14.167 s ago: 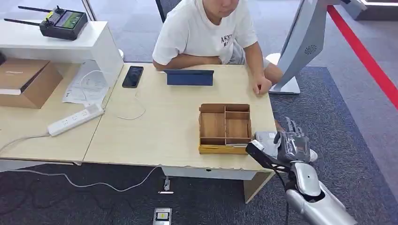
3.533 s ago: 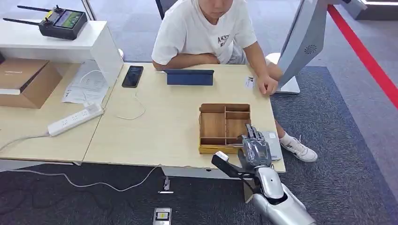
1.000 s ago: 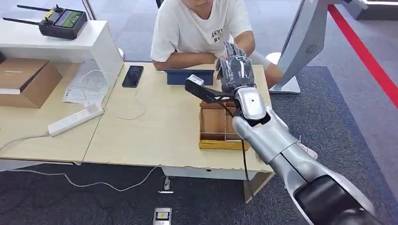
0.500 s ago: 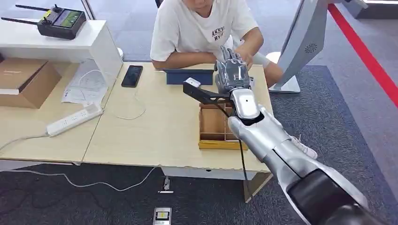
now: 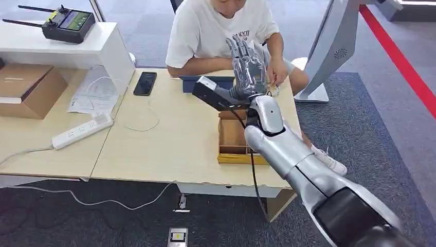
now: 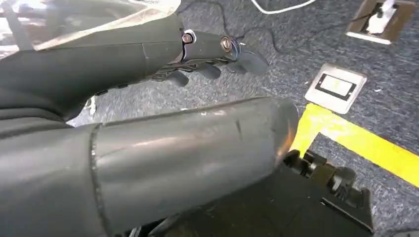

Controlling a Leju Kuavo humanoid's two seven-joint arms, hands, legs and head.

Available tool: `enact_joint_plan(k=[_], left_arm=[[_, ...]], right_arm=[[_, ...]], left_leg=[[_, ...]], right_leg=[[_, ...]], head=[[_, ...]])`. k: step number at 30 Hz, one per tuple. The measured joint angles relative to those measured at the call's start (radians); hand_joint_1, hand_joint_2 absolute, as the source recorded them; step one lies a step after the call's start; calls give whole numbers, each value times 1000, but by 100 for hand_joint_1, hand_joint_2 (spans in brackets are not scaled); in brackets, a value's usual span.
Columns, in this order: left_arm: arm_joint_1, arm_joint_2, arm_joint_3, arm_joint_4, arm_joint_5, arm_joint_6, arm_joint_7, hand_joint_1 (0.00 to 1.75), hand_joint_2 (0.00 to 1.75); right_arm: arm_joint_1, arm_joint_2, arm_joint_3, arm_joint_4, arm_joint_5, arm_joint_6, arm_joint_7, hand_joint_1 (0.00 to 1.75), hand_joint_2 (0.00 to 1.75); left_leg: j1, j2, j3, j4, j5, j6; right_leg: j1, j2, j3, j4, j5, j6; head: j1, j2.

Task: Pass the card to the sensor for recognition and then transmit it.

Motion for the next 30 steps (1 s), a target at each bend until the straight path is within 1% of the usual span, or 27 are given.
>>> enact_joint_plan(k=[2, 4, 5, 7, 9, 12, 13, 14, 15, 17, 20, 25, 26, 28, 30], left_arm=[[10, 0, 7, 0, 19, 11, -9, 0, 0], [20, 0, 13, 0, 38, 27, -19, 0, 0], [27, 0, 19, 0, 49, 37, -27, 0, 0], [38, 0, 28, 1, 70, 49, -35, 0, 0], [46, 0, 34, 1, 94, 58, -38, 0, 0], [57, 0, 50, 2, 114, 61, -39, 0, 0], [59, 0, 53, 2, 121, 61, -39, 0, 0], [59, 0, 56, 2, 129, 61, -39, 0, 0], [59, 0, 56, 2, 135, 62, -39, 0, 0], [60, 0, 59, 2, 142, 67, -37, 0, 0], [60, 0, 63, 2, 152, 73, -34, 0, 0], [60, -1, 64, 2, 154, 76, -34, 0, 0], [61, -1, 65, 2, 159, 80, -31, 0, 0], [60, -2, 65, 2, 174, 91, -28, 0, 0], [60, -2, 65, 2, 180, 90, -27, 0, 0]], right_arm=[[46, -23, -9, -91, -104, -20, -42, 0, 175], [94, -49, -19, -176, -177, -33, -49, 0, 175], [133, -74, -26, -243, -209, -41, -48, 0, 175], [191, -107, -38, -328, -247, -59, -48, 0, 175], [285, -152, -64, -436, -290, -79, -51, 0, 175], [408, -214, -110, -563, -338, -90, -76, 0, 175], [444, -230, -125, -597, -363, -89, -86, 0, 175], [487, -249, -148, -634, -419, -85, -108, 0, 175], [520, -261, -169, -657, -470, -79, -129, 0, 175], [610, -286, -221, -717, -597, -74, -192, 0, 175], [688, -302, -291, -767, -727, -72, -261, 0, 175], [711, -306, -311, -778, -769, -72, -276, 0, 175], [773, -308, -364, -802, -877, -73, -321, 0, 175], [876, -309, -535, -811, -1102, -121, -414, 0, 175], [901, -306, -604, -801, -1174, -130, -441, 0, 175]], left_leg=[[0, 0, 0, 0, 0, 0], [0, 0, 1, 0, 0, 0], [0, 0, 1, 0, -1, 0], [0, 0, 1, 0, -1, 0], [0, 0, 2, 0, -1, 0], [0, 0, 1, 0, -2, 0], [0, 1, 1, 0, -2, 1], [0, 1, 2, 0, -2, 1], [0, 1, 2, 0, -2, 1], [0, 0, 2, 0, -2, 1], [0, 2, 3, 0, -2, 1], [0, 1, 3, 0, -2, 1], [0, 0, 3, 0, -2, 1], [-1, 0, 2, 0, -2, 1], [-1, 1, 2, 0, -2, 1]], right_leg=[[0, 0, 0, 0, 0, 0], [0, 0, 0, 0, 0, 0], [0, 0, 0, 0, 0, 0], [0, 0, 0, -1, 0, 0], [0, 0, 1, -2, -1, 0], [0, 0, 2, -2, -1, 0], [0, 1, 1, -2, -1, 0], [0, 1, 2, -2, -1, 0], [0, 1, 3, -2, -1, 0], [0, 0, 3, -2, -1, 0], [0, 1, 3, -2, -1, 0], [0, 1, 3, -2, -1, 0], [0, 0, 4, -2, -1, 0], [-1, 0, 4, -2, -1, 0], [-1, 0, 3, -2, -1, 0]], head=[[0, 0], [0, 0], [0, 0], [0, 0], [0, 0], [0, 0], [0, 0], [1, 0], [0, 0], [0, 0], [0, 0], [0, 0], [0, 0], [1, 0], [0, 0]])
